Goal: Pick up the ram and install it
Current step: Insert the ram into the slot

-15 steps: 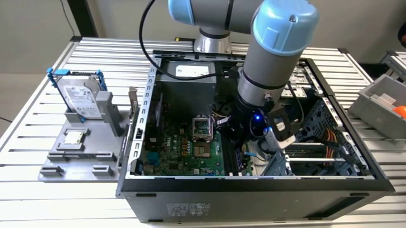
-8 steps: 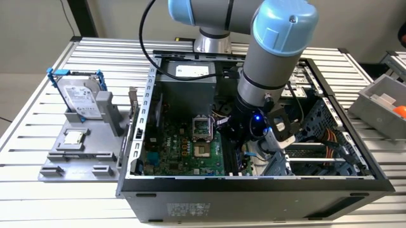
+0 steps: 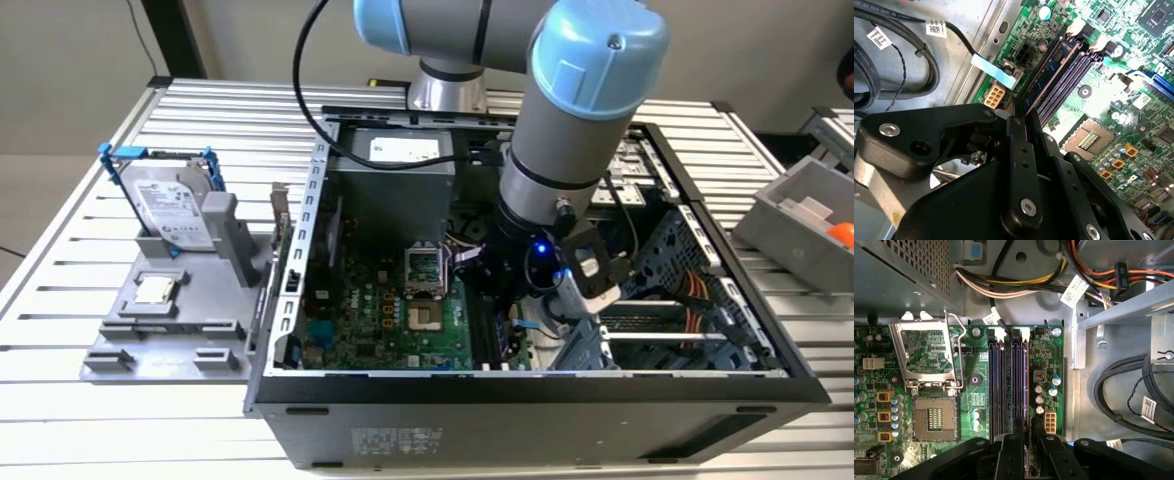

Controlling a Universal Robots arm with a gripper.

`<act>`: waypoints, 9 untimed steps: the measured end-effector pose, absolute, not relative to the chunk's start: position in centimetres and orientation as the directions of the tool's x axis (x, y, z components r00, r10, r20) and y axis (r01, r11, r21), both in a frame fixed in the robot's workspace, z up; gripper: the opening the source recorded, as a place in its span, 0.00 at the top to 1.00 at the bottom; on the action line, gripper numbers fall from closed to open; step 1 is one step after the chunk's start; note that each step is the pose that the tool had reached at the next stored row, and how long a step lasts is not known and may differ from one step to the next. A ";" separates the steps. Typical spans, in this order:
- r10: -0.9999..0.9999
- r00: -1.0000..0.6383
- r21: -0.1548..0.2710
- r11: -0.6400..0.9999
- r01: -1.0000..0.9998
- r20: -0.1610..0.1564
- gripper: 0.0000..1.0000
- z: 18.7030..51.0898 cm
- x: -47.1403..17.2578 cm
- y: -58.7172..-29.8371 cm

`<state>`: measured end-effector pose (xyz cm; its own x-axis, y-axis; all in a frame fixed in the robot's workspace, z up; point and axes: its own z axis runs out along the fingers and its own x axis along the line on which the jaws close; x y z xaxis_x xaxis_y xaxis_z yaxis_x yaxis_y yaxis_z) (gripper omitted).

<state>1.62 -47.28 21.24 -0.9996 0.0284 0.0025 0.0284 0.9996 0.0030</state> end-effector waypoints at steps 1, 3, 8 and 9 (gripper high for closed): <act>0.028 -1.000 0.003 1.000 0.028 0.003 0.00 21.5 1.6 -47.3; 0.029 -1.000 0.003 1.000 0.029 0.004 0.00 22.3 1.6 -47.3; 0.028 -1.000 0.003 1.000 0.028 0.004 0.00 24.1 1.6 -47.3; 0.028 -1.000 0.003 1.000 0.028 0.004 0.00 24.2 1.6 -47.3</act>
<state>1.62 -47.31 24.19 -0.9996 0.0283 0.0044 0.0283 0.9996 0.0030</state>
